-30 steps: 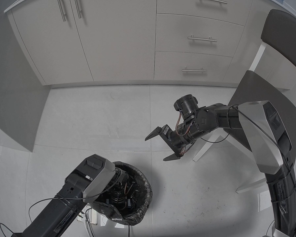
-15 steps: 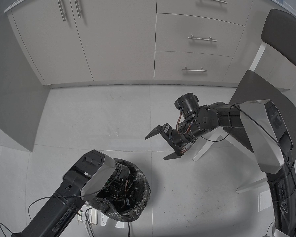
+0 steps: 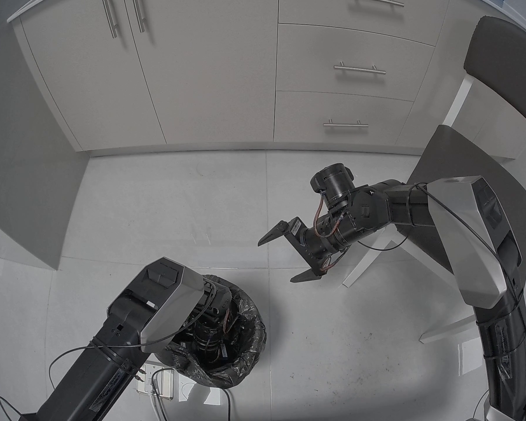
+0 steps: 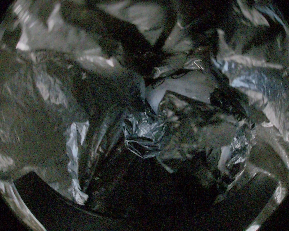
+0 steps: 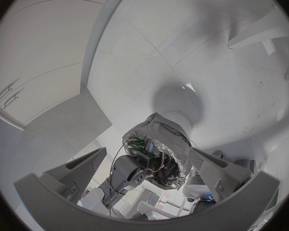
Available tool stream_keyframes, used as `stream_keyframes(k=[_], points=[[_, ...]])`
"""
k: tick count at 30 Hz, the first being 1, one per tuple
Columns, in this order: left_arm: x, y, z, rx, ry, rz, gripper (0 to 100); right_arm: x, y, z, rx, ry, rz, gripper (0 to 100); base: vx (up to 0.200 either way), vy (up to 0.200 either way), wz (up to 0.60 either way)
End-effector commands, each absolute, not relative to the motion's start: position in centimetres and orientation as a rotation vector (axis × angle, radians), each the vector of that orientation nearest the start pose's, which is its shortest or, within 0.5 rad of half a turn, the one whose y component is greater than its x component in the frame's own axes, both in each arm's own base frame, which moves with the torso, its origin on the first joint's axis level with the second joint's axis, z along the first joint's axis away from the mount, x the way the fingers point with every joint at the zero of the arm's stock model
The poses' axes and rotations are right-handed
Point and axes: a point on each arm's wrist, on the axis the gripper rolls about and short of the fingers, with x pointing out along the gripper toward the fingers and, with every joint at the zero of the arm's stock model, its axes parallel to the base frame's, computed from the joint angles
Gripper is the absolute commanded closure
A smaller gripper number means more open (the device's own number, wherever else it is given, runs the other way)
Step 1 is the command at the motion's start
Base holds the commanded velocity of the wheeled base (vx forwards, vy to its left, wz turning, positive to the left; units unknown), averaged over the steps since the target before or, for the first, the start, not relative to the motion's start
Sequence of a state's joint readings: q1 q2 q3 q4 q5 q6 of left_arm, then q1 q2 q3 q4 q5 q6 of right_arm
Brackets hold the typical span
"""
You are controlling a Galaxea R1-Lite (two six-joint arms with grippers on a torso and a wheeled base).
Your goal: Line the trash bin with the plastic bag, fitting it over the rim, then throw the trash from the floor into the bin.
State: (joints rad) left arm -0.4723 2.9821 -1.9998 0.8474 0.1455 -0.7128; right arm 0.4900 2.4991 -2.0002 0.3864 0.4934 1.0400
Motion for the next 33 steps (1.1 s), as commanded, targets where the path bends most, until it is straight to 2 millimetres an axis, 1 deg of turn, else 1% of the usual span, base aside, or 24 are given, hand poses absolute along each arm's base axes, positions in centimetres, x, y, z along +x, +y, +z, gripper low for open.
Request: stream_keyframes(k=[1, 5, 8, 13, 16, 24, 31, 33], points=[[38.4, -19.7, -15.1, 0.047, 1.673, 0.383, 100, 43.0, 24.1, 8.6, 0.887, 1.304, 0.353, 0, 0.000, 0.000, 0.00], [38.4, -19.7, -15.0, 0.072, 1.654, 0.394, 100, 43.0, 24.1, 8.6, 0.887, 1.304, 0.353, 0, 0.000, 0.000, 0.00], [38.1, -20.1, -15.1, 0.122, 1.621, 0.413, 100, 43.0, 24.0, 8.7, 0.887, 1.301, 0.354, 0, 0.000, 0.000, 0.00], [38.0, -20.5, -14.9, 0.146, 1.598, 0.416, 100, 43.0, 24.0, 8.7, 0.887, 1.301, 0.354, 0, 0.000, 0.000, 0.00], [38.4, -21.0, -13.8, 0.150, 1.549, 0.394, 100, 43.0, 24.0, 8.7, 0.888, 1.300, 0.352, 0, 0.000, 0.000, 0.00], [39.4, -21.2, -12.2, 0.103, 1.483, 0.364, 100, 43.0, 24.0, 8.8, 0.888, 1.299, 0.353, 0, 0.000, 0.000, 0.00], [40.1, -21.4, -9.9, 0.105, 1.423, 0.341, 100, 43.0, 23.9, 8.9, 0.889, 1.296, 0.354, 0, 0.000, 0.000, 0.00], [40.3, -21.5, -8.9, 0.102, 1.399, 0.338, 100, 43.0, 23.9, 8.9, 0.889, 1.296, 0.354, 0, 0.000, 0.000, 0.00]])
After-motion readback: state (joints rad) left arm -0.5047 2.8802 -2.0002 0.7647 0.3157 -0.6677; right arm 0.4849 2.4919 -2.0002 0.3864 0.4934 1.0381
